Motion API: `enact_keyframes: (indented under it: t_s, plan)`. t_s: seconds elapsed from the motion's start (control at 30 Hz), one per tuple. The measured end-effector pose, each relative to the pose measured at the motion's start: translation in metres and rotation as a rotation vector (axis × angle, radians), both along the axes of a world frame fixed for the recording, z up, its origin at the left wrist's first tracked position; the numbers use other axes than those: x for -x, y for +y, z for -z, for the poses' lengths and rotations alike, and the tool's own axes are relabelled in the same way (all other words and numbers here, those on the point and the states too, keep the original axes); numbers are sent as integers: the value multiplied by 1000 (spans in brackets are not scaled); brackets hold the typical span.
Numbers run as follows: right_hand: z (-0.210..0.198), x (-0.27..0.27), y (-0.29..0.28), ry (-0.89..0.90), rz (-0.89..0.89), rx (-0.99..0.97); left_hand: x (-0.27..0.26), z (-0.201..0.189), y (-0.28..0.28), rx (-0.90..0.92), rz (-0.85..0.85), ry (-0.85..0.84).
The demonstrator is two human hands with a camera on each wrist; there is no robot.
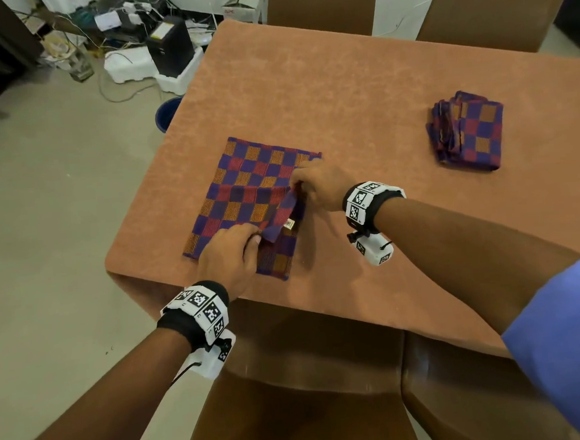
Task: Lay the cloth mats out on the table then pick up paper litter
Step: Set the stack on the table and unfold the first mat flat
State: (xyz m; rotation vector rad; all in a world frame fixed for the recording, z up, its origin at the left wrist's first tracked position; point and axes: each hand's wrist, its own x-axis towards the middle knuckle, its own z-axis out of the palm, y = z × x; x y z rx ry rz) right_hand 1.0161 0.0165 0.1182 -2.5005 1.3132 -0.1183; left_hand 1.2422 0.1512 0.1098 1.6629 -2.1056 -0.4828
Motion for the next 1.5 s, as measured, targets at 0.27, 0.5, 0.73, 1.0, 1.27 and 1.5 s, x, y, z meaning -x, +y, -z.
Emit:
enact_keyframes:
  t_s: [0.27, 0.5, 0.73, 1.0, 1.27, 1.5]
  plan:
    - [-17, 110, 23, 61, 43, 54, 99, -29, 14, -54, 243, 6]
    - [-26, 220, 80, 507, 231, -339, 145, -15, 3, -73, 180, -202]
    - [-17, 185, 67, 235, 290, -239, 87, 25, -42, -377, -175, -64]
    - [-10, 71, 14, 72, 71, -118, 91, 21, -65, -478, -269, 83]
    - [-7, 47, 7, 429, -215, 69, 122, 21, -34, -248, 148, -212]
    - [0, 94, 19, 264, -45, -174, 119, 27, -27, -387, -72, -161]
